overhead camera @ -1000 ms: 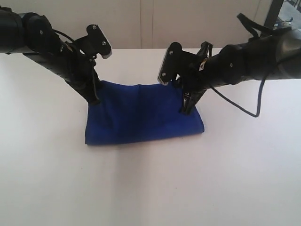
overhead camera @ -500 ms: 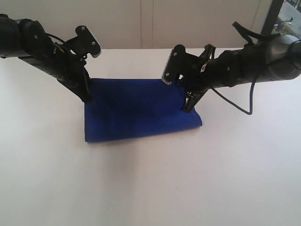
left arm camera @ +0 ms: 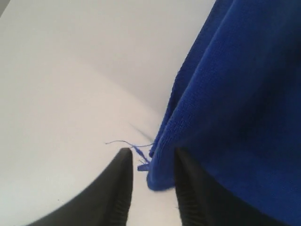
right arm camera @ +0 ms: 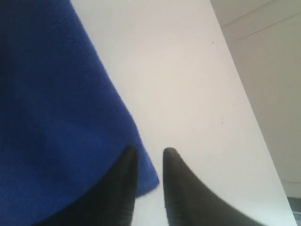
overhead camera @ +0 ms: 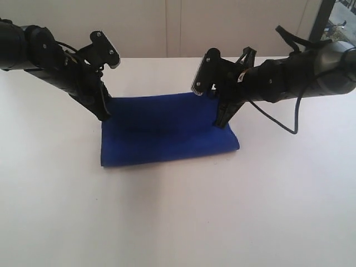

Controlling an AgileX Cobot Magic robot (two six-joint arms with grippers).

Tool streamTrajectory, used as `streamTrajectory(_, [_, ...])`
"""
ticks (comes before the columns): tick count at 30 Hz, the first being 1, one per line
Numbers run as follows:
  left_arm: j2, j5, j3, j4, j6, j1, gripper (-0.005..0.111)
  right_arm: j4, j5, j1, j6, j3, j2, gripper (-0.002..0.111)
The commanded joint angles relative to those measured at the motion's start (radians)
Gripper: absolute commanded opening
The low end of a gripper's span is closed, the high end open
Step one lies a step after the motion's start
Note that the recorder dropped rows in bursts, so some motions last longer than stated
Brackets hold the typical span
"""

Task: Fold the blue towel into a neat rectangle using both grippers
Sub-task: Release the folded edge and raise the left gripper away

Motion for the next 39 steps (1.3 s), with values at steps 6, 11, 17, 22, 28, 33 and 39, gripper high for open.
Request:
streamTrajectory(6, [0.0,0.008,-0.005,-0.006,-0.079,0.002,0.048,0.052,-0.038,-0.006,0.074,-0.005,0.01,0.039])
streamTrajectory(11, [0.0,0.101,-0.005,-0.006,-0.301,0.002,0.027,0.204,0.042,-0.013,0.384,-0.005,-0.044,0.013])
streamTrajectory(17, [0.0,0.295,-0.037,-0.008,-0.503,0.002,0.0,0.199,0.492,-0.07,0.554,-0.121,-0.089,0.0])
streamTrajectory(22, [0.0,0.429,-0.093,-0.006,-0.616,0.002,0.0,0.19,0.639,-0.086,0.628,-0.161,-0.089,0.0])
streamTrajectory(28, [0.009,0.434,-0.098,-0.006,-0.7,0.051,0.0,0.176,0.643,-0.087,0.65,-0.161,-0.057,0.0])
streamTrajectory(33, [0.022,0.465,-0.1,-0.029,-0.747,0.132,0.0,0.174,0.654,-0.087,0.65,-0.161,-0.028,0.0])
streamTrajectory(39, [0.022,0.543,-0.1,-0.029,-0.747,0.164,0.0,0.161,0.652,-0.087,0.665,-0.161,-0.01,0.0])
